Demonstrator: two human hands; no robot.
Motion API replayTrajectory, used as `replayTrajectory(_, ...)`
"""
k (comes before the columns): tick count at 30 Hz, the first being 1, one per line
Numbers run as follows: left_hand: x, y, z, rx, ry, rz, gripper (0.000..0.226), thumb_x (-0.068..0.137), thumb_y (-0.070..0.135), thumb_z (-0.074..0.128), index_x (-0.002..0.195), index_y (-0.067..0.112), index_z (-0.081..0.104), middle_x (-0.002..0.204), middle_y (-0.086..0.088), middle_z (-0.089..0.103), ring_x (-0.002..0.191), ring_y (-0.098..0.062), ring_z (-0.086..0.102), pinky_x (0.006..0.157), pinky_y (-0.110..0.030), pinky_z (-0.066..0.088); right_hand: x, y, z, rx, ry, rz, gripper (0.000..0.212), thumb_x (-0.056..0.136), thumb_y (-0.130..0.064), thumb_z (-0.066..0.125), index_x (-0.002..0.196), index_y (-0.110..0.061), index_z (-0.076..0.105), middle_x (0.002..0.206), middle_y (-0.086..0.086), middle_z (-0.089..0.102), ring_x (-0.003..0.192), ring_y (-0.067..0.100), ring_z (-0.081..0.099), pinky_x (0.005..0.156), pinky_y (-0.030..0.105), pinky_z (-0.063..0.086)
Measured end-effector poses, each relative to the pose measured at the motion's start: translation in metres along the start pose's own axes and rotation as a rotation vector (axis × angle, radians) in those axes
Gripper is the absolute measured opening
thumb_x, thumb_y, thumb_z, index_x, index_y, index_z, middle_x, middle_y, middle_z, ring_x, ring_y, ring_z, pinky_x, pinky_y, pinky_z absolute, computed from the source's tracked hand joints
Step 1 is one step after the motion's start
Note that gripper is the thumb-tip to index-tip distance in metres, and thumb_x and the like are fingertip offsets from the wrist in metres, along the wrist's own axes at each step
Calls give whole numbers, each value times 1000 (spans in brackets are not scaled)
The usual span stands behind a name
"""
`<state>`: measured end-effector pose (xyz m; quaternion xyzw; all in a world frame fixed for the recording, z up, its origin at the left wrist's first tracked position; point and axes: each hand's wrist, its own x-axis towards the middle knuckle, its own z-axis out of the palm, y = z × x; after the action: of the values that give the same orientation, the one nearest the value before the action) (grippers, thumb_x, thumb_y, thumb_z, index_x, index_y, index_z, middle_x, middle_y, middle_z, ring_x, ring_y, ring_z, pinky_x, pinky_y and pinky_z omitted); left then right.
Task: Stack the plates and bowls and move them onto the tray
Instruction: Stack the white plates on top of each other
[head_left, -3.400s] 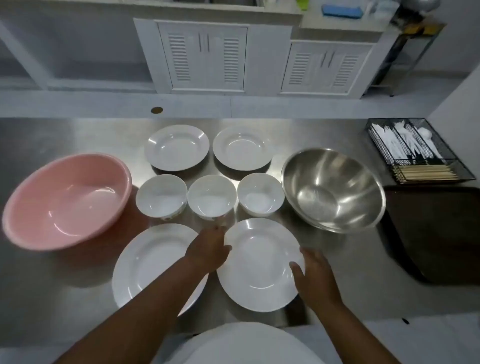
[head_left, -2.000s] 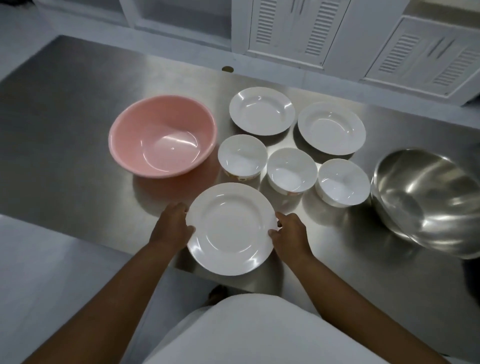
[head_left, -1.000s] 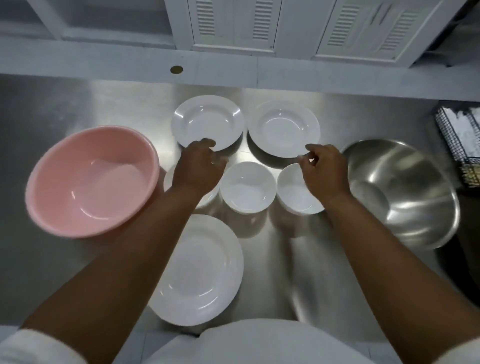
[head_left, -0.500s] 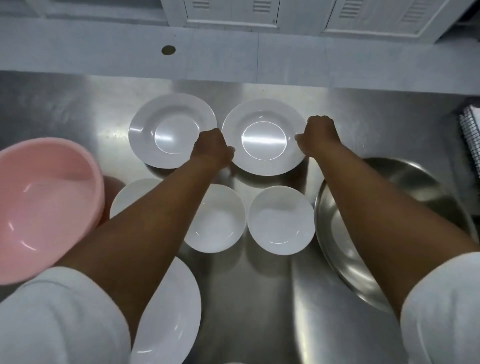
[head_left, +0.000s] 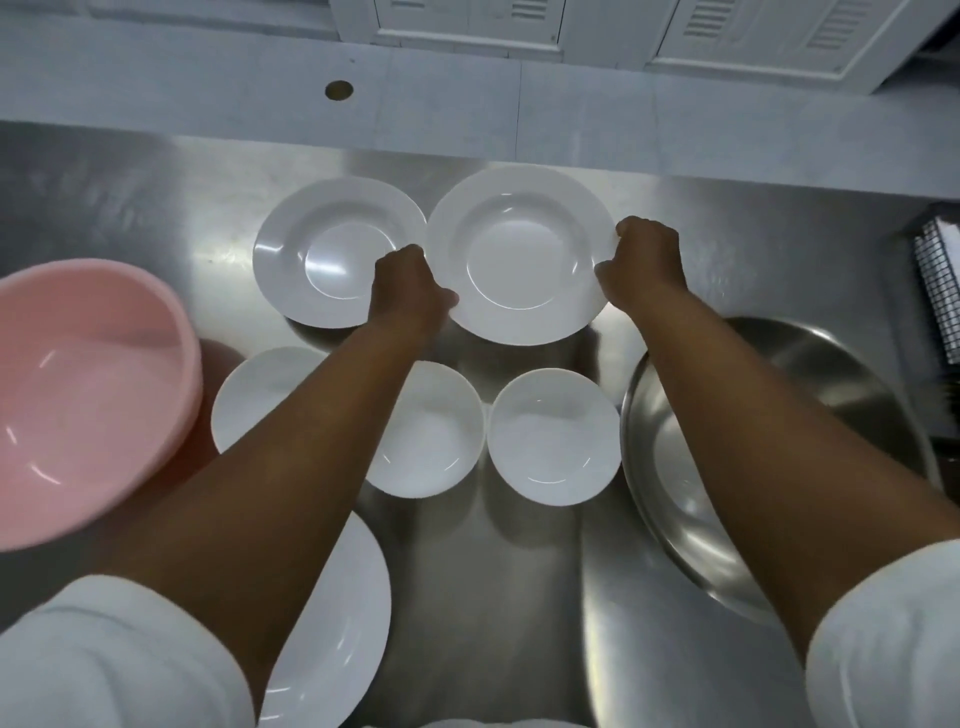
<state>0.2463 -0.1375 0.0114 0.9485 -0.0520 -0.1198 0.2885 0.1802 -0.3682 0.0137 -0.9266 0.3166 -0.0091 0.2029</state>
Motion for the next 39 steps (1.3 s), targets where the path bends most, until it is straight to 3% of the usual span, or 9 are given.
replayTrajectory(5,-49,-23,-56,-92,126,52,44,64,16,77,105,7,64,99,-10,70,97,-27,63,79,-26,44,-61,-22,-24,93,115,-93,10,73,-10,64,77,-9,55,80,9,59,77,27,49,62,22,25)
replayTrajectory(9,-109,-63,-96,-100,155,75,45,63,20,80,105,10,66,101,-5,69,85,-21,63,75,-26,43,-136,-49,-33,190,170,-177,22,74,-13,68,96,-9,67,94,10,69,86,29,62,77,28,42)
replayTrajectory(11,-139,-90,-114,-94,163,74,51,62,25,79,109,16,65,103,-5,68,85,-22,65,76,-27,46,-178,-63,-31,218,174,-202,27,76,-14,70,103,-10,66,100,11,68,89,29,63,80,27,42)
replayTrajectory(14,-190,-131,-138,-90,174,43,47,62,21,79,107,16,65,98,-3,64,72,-10,60,68,-12,40,-238,-82,-21,267,125,-205,32,76,-14,70,107,-15,66,105,9,63,83,25,64,74,19,35)
replayTrajectory(18,-261,-179,-162,-136,164,13,41,62,11,83,99,13,67,88,-7,67,76,-21,61,71,-28,51,-311,-98,3,279,-3,-213,43,80,-16,74,121,-15,60,108,1,57,76,15,58,76,17,37)
replayTrajectory(23,-318,-248,-147,-143,116,-147,53,67,15,84,114,18,60,107,0,57,78,-11,58,73,-23,50,-378,-92,52,312,-183,-226,43,80,-13,74,119,-18,58,105,-2,51,81,14,59,69,5,35)
replayTrajectory(29,-339,-295,-114,-137,11,-250,56,70,13,80,121,12,58,107,-1,51,79,-11,55,75,-26,45,-403,-83,94,198,-328,-199,44,84,-16,70,124,-14,53,105,-1,45,87,19,56,78,20,40)
replayTrajectory(34,-330,-298,-106,-155,8,-238,57,71,14,80,123,11,57,113,-3,54,83,-16,58,77,-26,46,-391,-84,103,141,-354,-182,42,85,-18,68,124,-11,53,113,7,50,94,27,61,87,31,48)
replayTrajectory(39,-318,-301,-102,-141,-3,-252,57,72,14,80,124,11,56,116,-7,54,83,-18,59,80,-27,48,-383,-88,106,139,-370,-196,37,84,-18,67,118,-11,55,110,7,49,91,29,61,86,36,51)
